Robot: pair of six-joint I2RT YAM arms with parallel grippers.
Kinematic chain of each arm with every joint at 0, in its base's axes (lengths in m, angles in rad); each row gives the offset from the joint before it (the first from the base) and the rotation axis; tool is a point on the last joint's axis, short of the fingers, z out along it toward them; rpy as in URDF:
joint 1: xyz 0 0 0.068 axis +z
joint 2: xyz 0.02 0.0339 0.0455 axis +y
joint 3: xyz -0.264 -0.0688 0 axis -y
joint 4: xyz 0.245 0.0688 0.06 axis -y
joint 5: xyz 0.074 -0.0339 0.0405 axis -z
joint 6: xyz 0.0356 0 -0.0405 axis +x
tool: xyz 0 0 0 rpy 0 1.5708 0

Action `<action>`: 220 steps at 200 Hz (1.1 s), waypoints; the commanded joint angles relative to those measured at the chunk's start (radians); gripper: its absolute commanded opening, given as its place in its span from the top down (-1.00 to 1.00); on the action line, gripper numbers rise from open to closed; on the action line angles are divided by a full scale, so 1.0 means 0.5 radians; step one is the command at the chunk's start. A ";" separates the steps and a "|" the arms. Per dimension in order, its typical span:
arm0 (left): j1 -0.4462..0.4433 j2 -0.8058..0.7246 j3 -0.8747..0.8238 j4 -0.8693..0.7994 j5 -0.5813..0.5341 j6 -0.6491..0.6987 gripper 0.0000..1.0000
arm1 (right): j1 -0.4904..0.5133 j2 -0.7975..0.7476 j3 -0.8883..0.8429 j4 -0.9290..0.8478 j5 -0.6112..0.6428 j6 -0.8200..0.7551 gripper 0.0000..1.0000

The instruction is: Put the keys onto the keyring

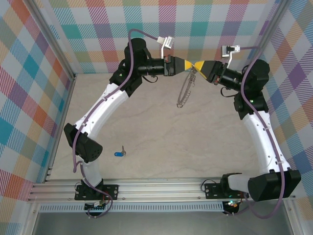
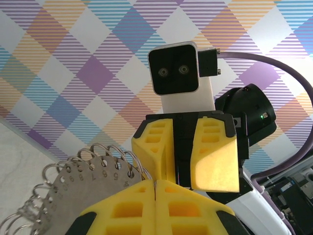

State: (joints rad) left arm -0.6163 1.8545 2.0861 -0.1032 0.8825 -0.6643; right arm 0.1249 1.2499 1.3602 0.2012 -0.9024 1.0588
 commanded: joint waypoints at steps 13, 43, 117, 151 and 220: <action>0.014 0.010 0.078 0.082 0.062 0.007 1.00 | 0.022 0.019 0.044 0.055 -0.020 -0.009 0.50; 0.012 0.003 0.079 0.085 0.067 0.007 1.00 | 0.023 0.014 0.032 -0.004 0.003 -0.060 0.41; 0.013 0.004 0.084 0.083 0.076 0.007 1.00 | 0.023 0.049 0.033 -0.005 -0.013 -0.072 0.48; 0.013 0.002 0.084 0.071 0.094 0.011 1.00 | 0.037 0.092 0.088 0.020 -0.063 -0.061 0.55; 0.016 0.015 0.129 -0.026 0.044 0.051 0.99 | 0.057 0.111 0.121 -0.004 -0.056 -0.089 1.00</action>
State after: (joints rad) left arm -0.6098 1.8580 2.0945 -0.1078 0.8997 -0.6640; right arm 0.1448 1.2991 1.3907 0.1856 -0.9176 1.0309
